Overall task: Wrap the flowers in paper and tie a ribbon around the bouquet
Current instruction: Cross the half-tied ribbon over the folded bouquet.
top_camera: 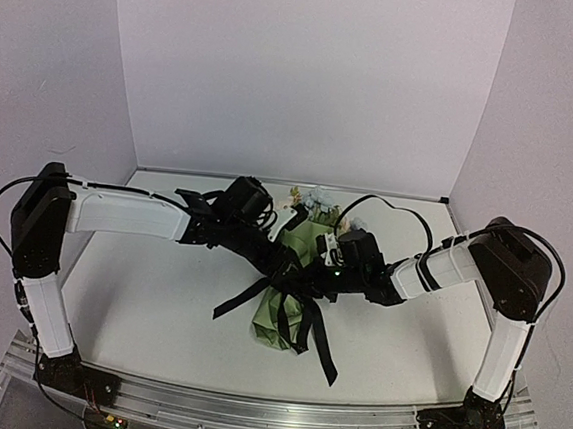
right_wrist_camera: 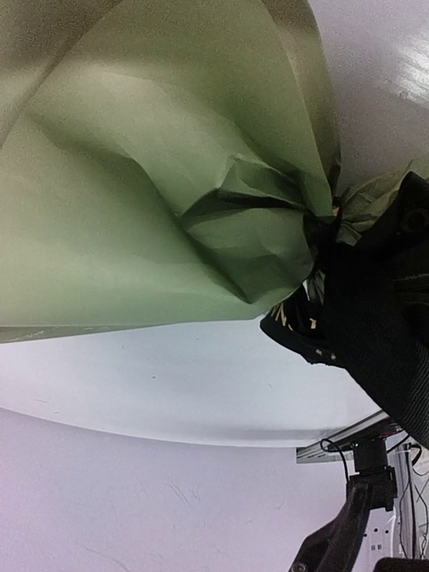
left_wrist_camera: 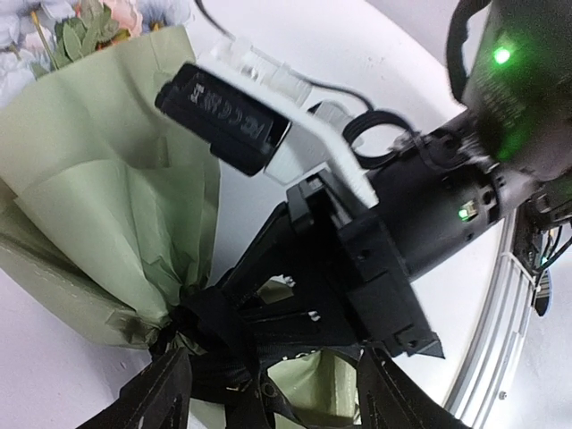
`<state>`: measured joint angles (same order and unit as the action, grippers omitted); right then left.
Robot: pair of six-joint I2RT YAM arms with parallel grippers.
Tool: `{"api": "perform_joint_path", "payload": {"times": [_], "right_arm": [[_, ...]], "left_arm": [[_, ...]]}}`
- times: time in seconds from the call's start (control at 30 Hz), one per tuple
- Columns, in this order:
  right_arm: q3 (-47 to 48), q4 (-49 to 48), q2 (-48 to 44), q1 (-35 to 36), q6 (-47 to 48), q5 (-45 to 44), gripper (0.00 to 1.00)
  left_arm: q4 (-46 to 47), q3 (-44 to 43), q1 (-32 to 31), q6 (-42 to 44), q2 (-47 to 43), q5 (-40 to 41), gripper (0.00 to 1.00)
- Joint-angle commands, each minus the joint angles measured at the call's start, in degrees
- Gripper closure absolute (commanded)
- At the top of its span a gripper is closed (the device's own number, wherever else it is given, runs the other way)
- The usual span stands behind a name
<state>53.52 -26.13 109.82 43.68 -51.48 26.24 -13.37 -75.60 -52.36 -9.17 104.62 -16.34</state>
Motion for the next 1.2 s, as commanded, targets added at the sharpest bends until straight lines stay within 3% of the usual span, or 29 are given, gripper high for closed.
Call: {"api": "perform_joint_path", "payload": {"times": [0.0, 0.13, 0.27, 0.37, 0.57, 0.73, 1.17], "right_arm": [[1.8, -1.6, 0.3, 0.2, 0.9, 0.8, 1.00], [2.1, -1.6, 0.2, 0.2, 0.8, 1.1, 1.00], [2.3, -1.6, -0.2, 0.2, 0.9, 1.3, 1.00], [2.8, -1.6, -0.3, 0.2, 0.8, 1.5, 1.00], [3.7, -1.6, -0.1, 0.2, 0.6, 1.8, 1.00], [3.6, -1.6, -0.1, 0.2, 0.6, 2.1, 1.00], [8.8, -1.6, 2.1, -0.8, -3.2, 9.7, 1.00]], "left_arm": [[3.7, 0.2, 0.8, 0.2, -4.8, 0.4, 0.33], [5.0, 1.8, 2.7, -2.5, -6.0, 4.7, 0.37], [4.0, 2.8, 5.7, -5.4, -4.9, 6.1, 0.54], [2.9, 2.9, 6.7, -6.1, -2.5, 4.3, 0.68], [1.8, 0.2, 6.9, -5.2, 3.9, -2.8, 0.78], [1.0, -3.0, 6.9, -3.8, 6.3, -5.2, 0.80], [-2.3, -4.1, 6.9, 1.4, 7.2, -12.9, 0.66]]}}
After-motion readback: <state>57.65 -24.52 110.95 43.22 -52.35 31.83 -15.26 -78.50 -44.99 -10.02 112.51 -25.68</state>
